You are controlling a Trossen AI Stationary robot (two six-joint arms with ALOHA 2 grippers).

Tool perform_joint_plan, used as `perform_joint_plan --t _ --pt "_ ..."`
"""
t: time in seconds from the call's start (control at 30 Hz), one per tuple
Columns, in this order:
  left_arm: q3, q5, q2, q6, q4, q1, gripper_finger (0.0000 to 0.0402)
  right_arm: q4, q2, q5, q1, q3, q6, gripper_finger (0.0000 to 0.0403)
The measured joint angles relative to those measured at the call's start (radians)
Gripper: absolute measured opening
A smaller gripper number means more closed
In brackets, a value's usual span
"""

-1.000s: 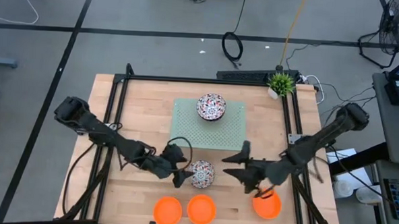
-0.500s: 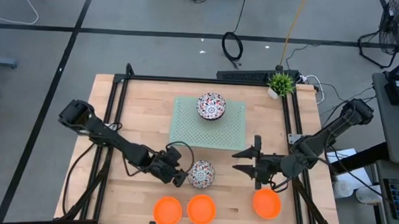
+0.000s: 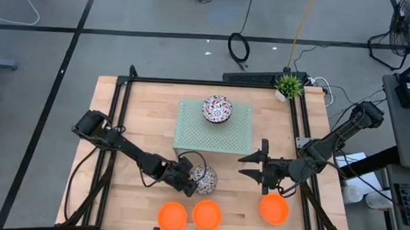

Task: Pick & Place Mini bowls
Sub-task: Stack the white patterned bowl on top of the white patterned bowls on the shelf

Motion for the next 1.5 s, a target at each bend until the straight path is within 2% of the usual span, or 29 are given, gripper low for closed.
perform_joint_plan --t 0.33,0.47,0.73,1.0,1.03,1.17,1.37,1.5 --pt "0.0 0.012 0.002 0.034 0.017 0.011 0.0302 -0.004 0.0 0.0 0.0 0.0 0.004 0.018" --pt "0.0 0.05 0.002 0.036 0.017 0.025 0.0275 -0.004 0.0 0.0 0.0 0.0 0.004 0.018" --pt "0.0 0.166 0.002 0.028 0.004 0.028 0.0161 -0.004 0.0 0.0 0.0 0.0 0.007 0.018" --pt "0.0 0.159 -0.002 0.132 0.046 0.029 0.0022 -0.004 0.0 0.0 0.0 0.0 0.007 0.018" --pt "0.0 0.149 -0.003 0.128 0.046 0.029 0.0015 -0.004 0.0 0.0 0.0 0.0 0.007 0.018" --pt "-0.002 0.113 -0.037 0.165 0.029 0.027 0.0018 -0.003 0.0 0.0 0.0 0.0 0.007 0.018" --pt "-0.002 -0.029 -0.149 0.225 -0.041 0.028 0.0012 -0.004 0.0 0.0 0.0 0.001 0.007 0.018" --pt "-0.002 -0.108 -0.235 0.381 -0.024 0.027 0.0012 -0.004 0.0 0.0 0.0 0.001 0.007 0.018"
